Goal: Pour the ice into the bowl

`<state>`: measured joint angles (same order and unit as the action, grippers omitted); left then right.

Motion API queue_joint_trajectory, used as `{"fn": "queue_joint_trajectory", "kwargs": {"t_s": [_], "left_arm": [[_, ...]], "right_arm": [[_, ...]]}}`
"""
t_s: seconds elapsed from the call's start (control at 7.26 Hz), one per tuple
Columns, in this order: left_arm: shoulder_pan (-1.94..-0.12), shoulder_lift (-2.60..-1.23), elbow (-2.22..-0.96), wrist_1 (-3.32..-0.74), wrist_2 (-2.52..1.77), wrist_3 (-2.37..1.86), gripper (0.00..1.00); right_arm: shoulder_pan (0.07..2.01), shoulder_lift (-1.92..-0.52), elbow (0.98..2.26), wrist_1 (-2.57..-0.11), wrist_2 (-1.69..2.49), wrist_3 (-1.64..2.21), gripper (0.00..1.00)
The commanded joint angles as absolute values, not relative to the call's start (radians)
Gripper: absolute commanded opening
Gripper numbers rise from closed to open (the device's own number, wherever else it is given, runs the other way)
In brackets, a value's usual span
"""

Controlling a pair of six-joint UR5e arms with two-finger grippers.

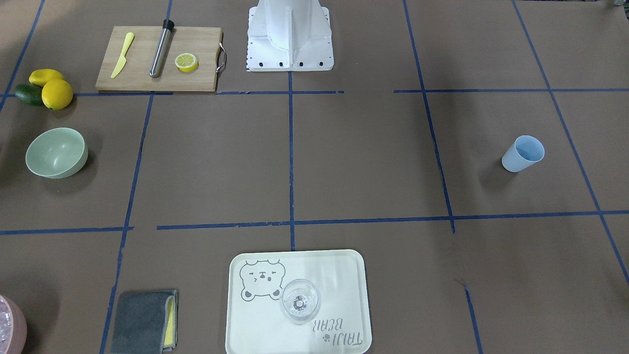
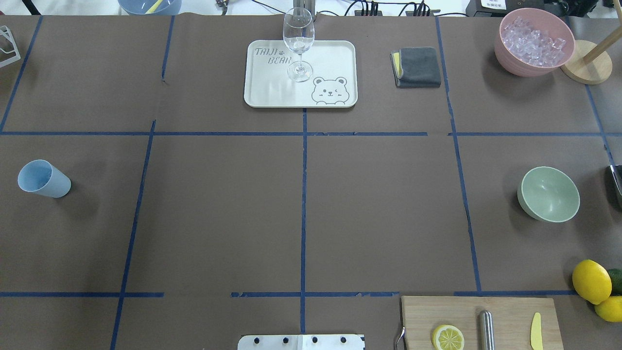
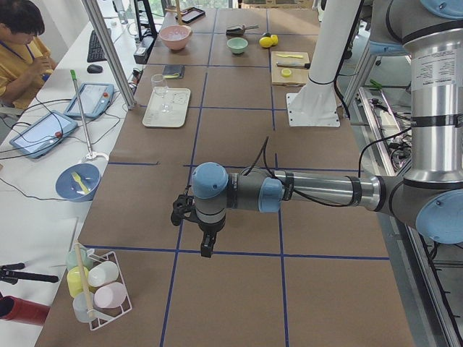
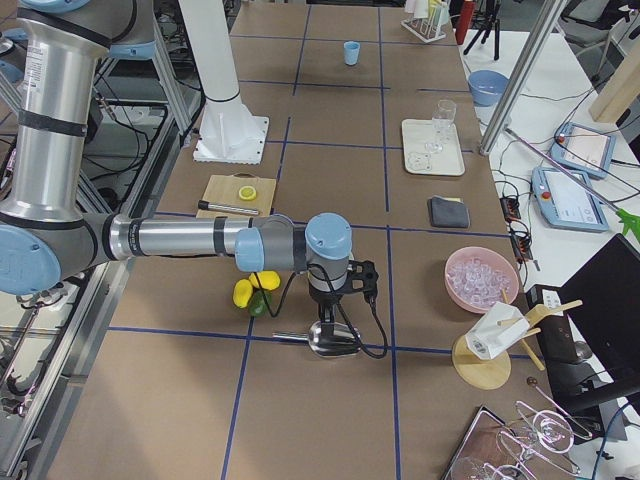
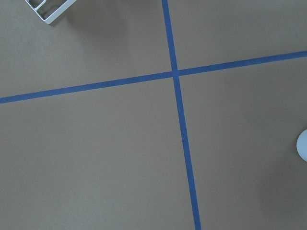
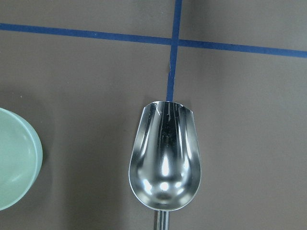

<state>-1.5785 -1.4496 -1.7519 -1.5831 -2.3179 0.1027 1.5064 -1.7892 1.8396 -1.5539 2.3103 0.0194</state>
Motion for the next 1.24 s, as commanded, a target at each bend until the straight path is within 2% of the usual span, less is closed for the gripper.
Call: {"fn": "queue_joint_trajectory", "kwargs": {"t_s": [0.0, 0.55, 1.1], "left_arm": [[-1.580, -1.448, -1.764, -1.586, -2.318, 0.110, 1.00], [-1.578, -1.450, -1.747, -1.678, -2.307, 0.110, 1.00], [-1.577, -1.453, -1.758, -1.681, -2.313, 0.112, 1.00]], "right_arm": [[1.505, -1.789, 1.839, -1.545, 2.315, 0.023, 1.00], [1.505, -1.770, 1.832, -1.325, 2.301, 0.034, 1.00], [1.456, -1.713, 1.842, -1.299, 2.316, 0.239, 1.00]]}}
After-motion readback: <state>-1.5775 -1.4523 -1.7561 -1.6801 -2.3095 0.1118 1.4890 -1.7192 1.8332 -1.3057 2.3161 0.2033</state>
